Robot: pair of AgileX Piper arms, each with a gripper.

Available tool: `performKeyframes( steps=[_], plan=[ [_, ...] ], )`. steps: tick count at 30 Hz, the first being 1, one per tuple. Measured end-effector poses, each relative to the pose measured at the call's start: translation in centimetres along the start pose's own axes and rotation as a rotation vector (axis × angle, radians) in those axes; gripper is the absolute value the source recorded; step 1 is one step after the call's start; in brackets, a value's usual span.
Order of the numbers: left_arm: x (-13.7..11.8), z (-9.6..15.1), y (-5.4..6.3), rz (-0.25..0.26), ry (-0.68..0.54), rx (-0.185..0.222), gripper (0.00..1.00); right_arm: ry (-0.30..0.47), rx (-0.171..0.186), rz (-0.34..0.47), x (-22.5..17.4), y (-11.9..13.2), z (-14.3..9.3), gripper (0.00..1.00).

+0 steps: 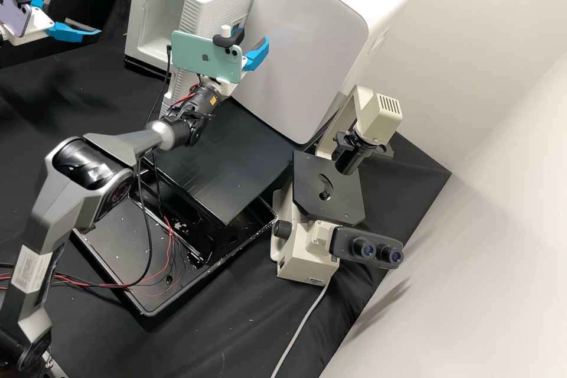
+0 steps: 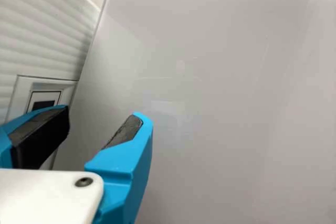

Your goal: Close the incubator door

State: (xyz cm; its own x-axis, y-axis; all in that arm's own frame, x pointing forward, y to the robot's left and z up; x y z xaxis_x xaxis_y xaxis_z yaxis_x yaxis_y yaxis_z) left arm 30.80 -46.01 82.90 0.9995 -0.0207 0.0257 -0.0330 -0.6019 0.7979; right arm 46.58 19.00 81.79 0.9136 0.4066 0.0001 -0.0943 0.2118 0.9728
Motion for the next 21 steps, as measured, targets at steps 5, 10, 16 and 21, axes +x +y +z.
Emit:
performKeyframes(
  steps=[5, 10, 16, 21],
  plan=[
    [0.0, 0.0, 0.0, 0.0, 0.0, 0.0, 1.0, 0.003, 0.0, -0.015, 0.8, -0.4, -0.4, 0.0],
    [0.0, 0.0, 0.0, 0.0, 0.0, 0.0, 1.0, 0.025, 0.009, -0.024, 1.5, -0.5, -1.7, 0.0],
    [0.0, 0.0, 0.0, 0.0, 0.0, 0.0, 1.0, 0.058, 0.068, -0.069, 2.2, -0.8, -4.7, 0.0],
    [0.0, 0.0, 0.0, 0.0, 0.0, 0.0, 1.0, 0.114, 0.048, -0.12, 2.4, -1.6, -7.5, 0.0]
  ],
)
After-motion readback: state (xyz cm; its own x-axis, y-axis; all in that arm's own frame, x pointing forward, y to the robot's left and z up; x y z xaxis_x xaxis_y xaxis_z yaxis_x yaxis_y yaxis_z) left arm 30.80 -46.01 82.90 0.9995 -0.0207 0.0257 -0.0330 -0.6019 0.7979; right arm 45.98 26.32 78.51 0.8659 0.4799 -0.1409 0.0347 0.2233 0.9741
